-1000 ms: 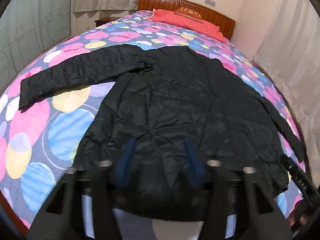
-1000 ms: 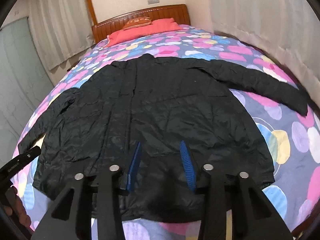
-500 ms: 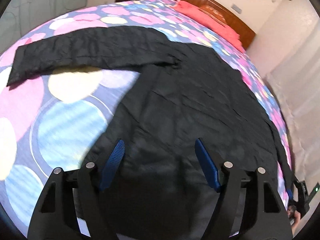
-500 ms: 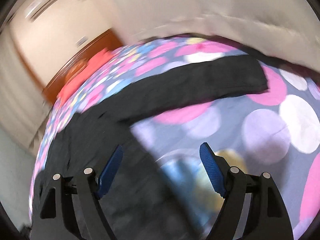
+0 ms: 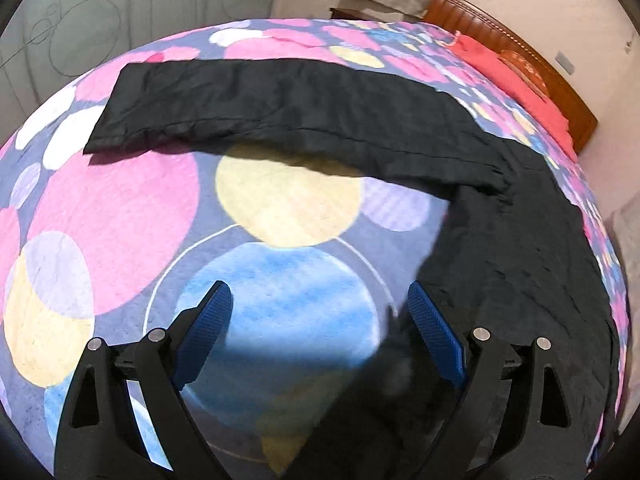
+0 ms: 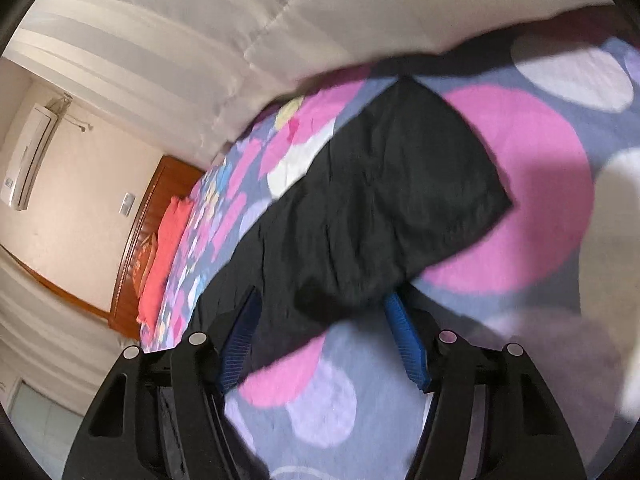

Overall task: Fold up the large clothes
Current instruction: 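Grasp the jacket sleeve with the right gripper and fold it across the body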

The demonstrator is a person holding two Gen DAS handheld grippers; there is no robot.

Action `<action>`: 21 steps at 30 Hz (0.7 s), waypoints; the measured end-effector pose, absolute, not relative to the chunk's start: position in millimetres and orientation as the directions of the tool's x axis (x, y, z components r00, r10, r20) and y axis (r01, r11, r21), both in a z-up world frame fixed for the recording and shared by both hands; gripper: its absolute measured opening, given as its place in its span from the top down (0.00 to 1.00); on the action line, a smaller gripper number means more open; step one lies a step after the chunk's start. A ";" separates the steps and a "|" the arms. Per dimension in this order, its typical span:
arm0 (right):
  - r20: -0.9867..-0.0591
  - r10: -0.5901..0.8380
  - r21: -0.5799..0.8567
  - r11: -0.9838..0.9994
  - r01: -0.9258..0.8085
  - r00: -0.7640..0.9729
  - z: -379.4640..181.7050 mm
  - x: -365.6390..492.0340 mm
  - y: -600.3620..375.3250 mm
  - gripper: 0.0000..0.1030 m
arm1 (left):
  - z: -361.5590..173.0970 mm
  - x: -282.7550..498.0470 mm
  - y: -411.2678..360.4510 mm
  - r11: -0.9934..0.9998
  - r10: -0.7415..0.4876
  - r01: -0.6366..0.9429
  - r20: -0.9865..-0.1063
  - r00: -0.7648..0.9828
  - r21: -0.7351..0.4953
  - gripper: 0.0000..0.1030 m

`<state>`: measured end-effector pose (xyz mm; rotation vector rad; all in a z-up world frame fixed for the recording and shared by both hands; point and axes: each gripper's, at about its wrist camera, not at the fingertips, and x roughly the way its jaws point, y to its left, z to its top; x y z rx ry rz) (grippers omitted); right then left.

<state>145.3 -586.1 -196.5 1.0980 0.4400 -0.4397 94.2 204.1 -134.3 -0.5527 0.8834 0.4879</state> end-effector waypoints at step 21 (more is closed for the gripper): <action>-0.441 -0.232 0.478 0.757 0.446 0.867 -105.2 194.0 -510.2 0.87 | -141.4 84.0 203.5 0.748 0.388 -0.664 -0.814 0.432 0.004 0.13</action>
